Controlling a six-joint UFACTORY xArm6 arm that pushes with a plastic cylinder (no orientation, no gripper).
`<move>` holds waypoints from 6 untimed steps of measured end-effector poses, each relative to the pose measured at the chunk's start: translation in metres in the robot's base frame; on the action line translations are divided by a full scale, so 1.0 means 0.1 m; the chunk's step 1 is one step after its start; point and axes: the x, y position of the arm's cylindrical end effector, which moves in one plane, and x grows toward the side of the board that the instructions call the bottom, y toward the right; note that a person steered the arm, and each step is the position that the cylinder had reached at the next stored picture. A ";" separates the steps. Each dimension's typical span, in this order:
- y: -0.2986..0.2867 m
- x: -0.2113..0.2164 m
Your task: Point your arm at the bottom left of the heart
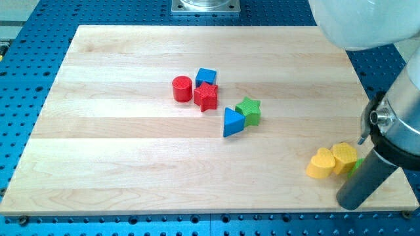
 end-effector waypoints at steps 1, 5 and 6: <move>-0.01 0.00; -0.57 -0.16; -0.60 -0.16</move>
